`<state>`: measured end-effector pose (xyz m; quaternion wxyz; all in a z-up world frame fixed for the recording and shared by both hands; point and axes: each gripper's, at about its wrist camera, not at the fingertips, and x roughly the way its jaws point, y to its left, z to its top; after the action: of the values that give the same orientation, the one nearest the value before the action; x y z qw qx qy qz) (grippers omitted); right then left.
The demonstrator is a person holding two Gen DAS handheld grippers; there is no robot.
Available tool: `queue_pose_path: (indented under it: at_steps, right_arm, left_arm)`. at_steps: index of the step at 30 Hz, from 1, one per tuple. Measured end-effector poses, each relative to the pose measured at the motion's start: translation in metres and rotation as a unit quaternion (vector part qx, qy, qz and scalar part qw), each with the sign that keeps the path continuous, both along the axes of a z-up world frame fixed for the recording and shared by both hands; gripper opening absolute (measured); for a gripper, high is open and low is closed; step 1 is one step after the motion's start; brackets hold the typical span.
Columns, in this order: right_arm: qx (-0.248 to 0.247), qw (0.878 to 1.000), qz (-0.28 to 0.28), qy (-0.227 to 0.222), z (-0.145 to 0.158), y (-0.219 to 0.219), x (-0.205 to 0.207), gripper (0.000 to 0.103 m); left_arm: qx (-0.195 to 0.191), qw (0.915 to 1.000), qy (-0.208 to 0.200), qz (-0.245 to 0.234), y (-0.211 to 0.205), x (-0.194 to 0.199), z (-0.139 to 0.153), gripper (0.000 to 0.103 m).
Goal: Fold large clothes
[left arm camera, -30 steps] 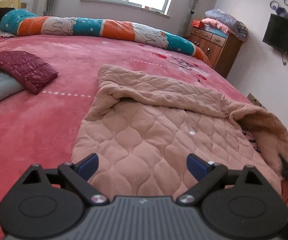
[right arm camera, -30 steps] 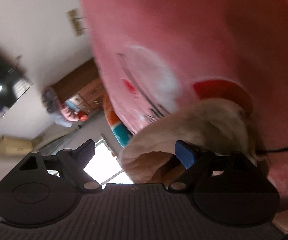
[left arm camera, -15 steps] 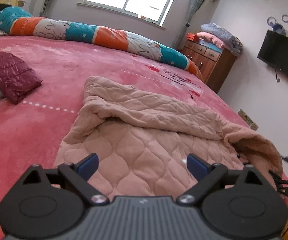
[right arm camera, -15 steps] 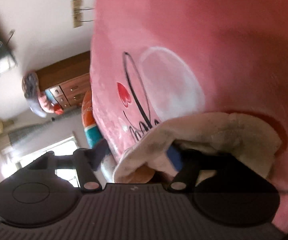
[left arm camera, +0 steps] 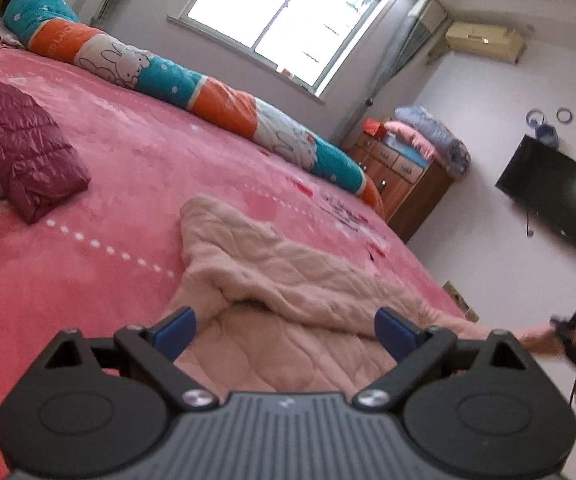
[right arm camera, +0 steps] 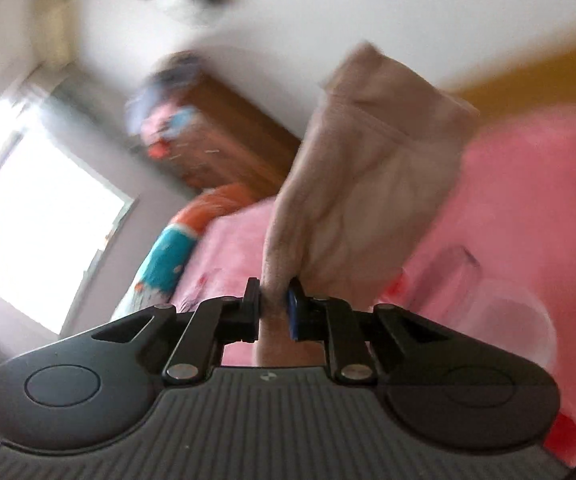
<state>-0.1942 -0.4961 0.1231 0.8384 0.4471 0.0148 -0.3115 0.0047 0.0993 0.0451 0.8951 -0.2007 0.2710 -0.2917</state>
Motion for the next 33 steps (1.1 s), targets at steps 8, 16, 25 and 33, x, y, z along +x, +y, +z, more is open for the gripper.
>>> queue_pose_path:
  at_steps: [8, 16, 25, 33]
  right_arm:
    - [-0.284, 0.930, 0.228, 0.044, 0.089, 0.135, 0.119, 0.017]
    - [-0.388, 0.800, 0.435, 0.142, 0.006, 0.279, 0.209, 0.017]
    - [-0.378, 0.760, 0.477, 0.228, -0.091, 0.324, 0.227, 0.016]
    - [-0.366, 0.755, 0.490, 0.237, -0.100, 0.320, 0.259, 0.071]
  left_arm:
    - [-0.021, 0.9987, 0.033, 0.032, 0.019, 0.022, -0.009, 0.096]
    - [-0.037, 0.9967, 0.037, 0.062, 0.035, 0.028, -0.008, 0.097]
    - [-0.045, 0.9961, 0.049, 0.057, 0.039, 0.033, -0.013, 0.097]
    - [-0.035, 0.9972, 0.049, 0.046, 0.036, 0.033, -0.017, 0.097]
